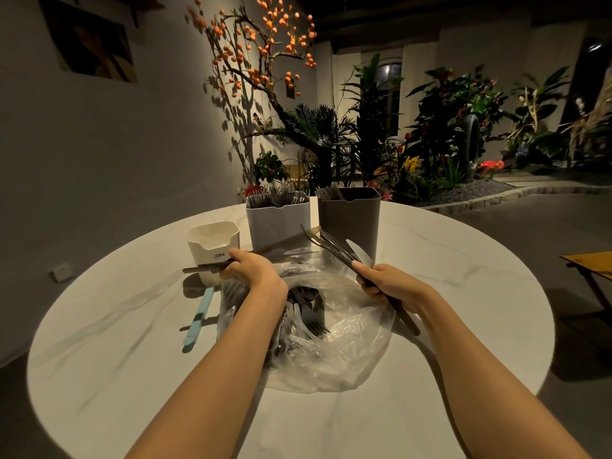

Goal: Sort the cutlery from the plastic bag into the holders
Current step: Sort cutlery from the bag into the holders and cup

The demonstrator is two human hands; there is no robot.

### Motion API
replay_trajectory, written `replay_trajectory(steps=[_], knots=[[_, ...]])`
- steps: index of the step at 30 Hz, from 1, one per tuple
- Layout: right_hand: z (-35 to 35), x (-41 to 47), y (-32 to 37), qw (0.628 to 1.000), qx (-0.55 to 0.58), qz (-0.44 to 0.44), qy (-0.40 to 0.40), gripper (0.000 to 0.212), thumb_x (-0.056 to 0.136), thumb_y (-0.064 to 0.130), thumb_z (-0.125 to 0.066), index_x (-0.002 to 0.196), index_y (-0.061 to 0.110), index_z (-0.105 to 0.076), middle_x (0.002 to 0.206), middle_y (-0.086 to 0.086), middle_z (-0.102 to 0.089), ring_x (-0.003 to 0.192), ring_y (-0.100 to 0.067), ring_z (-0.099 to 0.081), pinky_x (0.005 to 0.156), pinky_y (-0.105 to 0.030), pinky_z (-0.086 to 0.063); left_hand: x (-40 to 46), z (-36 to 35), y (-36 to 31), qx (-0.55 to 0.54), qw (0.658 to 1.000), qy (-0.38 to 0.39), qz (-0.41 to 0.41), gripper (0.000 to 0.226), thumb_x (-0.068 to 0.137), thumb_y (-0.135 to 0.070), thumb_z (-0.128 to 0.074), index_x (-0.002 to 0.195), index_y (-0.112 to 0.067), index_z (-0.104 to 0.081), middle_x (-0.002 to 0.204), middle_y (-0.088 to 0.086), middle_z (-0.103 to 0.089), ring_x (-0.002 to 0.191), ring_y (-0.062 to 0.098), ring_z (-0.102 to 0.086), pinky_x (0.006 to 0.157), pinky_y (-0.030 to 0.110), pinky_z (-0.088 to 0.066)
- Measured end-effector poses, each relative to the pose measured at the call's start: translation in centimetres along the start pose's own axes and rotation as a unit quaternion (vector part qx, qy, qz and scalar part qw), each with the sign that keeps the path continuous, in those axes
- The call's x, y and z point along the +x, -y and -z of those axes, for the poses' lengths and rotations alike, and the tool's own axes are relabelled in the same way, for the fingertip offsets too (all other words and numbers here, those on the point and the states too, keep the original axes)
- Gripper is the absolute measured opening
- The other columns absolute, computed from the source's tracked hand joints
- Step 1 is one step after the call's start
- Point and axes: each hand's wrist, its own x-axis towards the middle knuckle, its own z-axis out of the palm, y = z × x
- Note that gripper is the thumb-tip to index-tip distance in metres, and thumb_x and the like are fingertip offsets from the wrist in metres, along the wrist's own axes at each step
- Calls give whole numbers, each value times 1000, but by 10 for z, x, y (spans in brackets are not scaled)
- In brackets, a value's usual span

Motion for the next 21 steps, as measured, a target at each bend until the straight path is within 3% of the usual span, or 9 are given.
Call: replay_trajectory(steps=[3,5,7,10,15,17,19,21], knots=[[-1,1,-1,1000,-4,4,-14,49,96,52,-40,64,15,-43,59,-1,-36,51,-8,-28,52,-17,-29,3,2,-2,-57,998,9,21,38,105,-27,-31,139,-14,-19,98,7,-55,80,17,-61,67,23,-52],[-2,1,-1,1000,0,6,-20,49,96,52,-40,65,15,-42,59,-1,-38,50,-7,-30,52,-15,-31,5,3,-3,-111,992,26,48,38,106,-29,-32,139,-21,-16,81,5,-57,61,14,-62,66,24,-57],[-2,0,-1,1000,1,6,-24,49,96,51,-40,65,14,-42,59,0,-39,49,-7,-32,51,-13,-34,8,4,-3,-132,989,32,61,40,105,-30,-34,140,-24,-16,81,6,-58,60,17,-64,72,29,-60],[-2,0,-2,1000,-2,2,-30,49,96,51,-40,65,14,-43,58,0,-41,47,-7,-34,51,-12,-35,9,4,-1,-104,994,4,44,38,105,-30,-34,139,-20,-21,101,11,-58,78,22,-66,82,34,-58],[-3,1,0,999,8,-10,-36,47,96,51,-43,68,13,-48,60,-1,-47,49,-8,-39,52,-14,-39,12,3,-3,-104,994,-18,-11,34,104,-32,-35,135,-21,-28,123,19,-59,85,21,-68,83,33,-58],[-2,0,1,999,10,-18,-36,47,95,52,-44,68,13,-50,57,0,-49,48,-9,-38,51,-15,-37,10,1,-6,-112,993,-2,-36,30,104,-32,-34,133,-23,-30,103,14,-64,81,19,-69,82,31,-58],[-2,-1,1,999,10,-19,-32,47,95,50,-45,67,13,-50,53,2,-47,46,-9,-35,49,-16,-34,3,-1,-12,-147,987,34,-47,20,105,-31,-33,124,-24,-32,70,4,-50,51,9,-54,63,23,-54],[-2,-1,1,999,21,-16,-34,47,95,48,-47,65,12,-49,53,1,-42,46,-9,-32,47,-16,-30,1,-4,-16,-175,982,57,-46,20,105,-31,-33,124,-22,-34,63,0,-39,45,8,-38,54,21,-46]])
